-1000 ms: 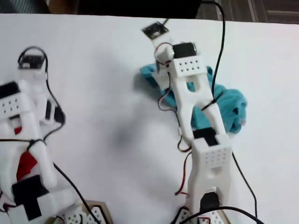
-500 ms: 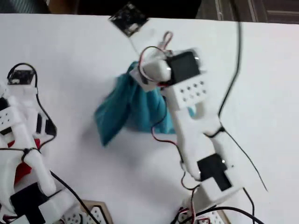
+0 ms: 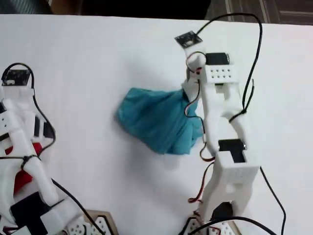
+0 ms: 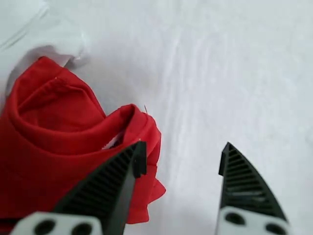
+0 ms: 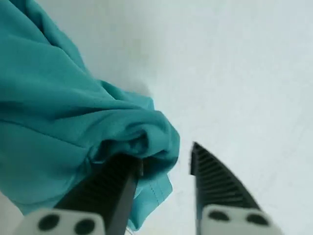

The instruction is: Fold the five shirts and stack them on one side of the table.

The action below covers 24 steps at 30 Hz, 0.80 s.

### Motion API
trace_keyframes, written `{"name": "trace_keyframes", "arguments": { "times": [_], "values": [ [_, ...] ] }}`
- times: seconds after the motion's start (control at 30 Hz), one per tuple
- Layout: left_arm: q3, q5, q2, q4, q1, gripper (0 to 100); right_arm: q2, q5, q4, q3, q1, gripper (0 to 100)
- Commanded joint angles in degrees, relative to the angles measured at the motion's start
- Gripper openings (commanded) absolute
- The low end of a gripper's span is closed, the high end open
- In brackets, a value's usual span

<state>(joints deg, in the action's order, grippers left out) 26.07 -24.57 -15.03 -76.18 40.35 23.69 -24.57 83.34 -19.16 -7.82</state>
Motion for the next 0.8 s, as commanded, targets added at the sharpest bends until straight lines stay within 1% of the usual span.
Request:
{"name": "trace_keyframes", "arguments": {
  "times": [0.0,0.2,0.3,0.37,0.47,0.57,0.63,0.77],
  "values": [
    [-2.9,-0.6,-2.8,0.5,0.4,26,-1.3,-0.5,2.6,-1.2,0.3,35.0],
    [-2.9,-0.6,-2.7,1.2,0.5,26,-13.0,-0.4,7.4,-2.7,-1.3,32.1],
    [-2.9,-0.6,-2.7,2.4,0.5,26,-19.6,-0.3,12.1,-2.5,-4.3,32.1],
    [-2.9,-0.6,-2.7,2.5,0.5,26,-23.7,-0.2,13.1,0.3,-6.5,32.1],
    [-2.9,-0.6,-2.7,2.7,0.6,26,-29.1,-0.2,13.1,8.5,-9.9,32.1],
    [-2.9,-0.6,-2.7,3.3,2.2,26,-33.6,-0.4,11.5,20.2,-15.3,32.1],
    [-2.9,-0.6,-2.7,4.5,4.0,26,-36.3,-0.5,8.1,28.7,-18.9,32.1],
    [-2.9,-0.6,-2.6,5.5,6.5,26,-40.0,-0.5,-2.2,44.5,-25.3,32.0]
  ]
}}
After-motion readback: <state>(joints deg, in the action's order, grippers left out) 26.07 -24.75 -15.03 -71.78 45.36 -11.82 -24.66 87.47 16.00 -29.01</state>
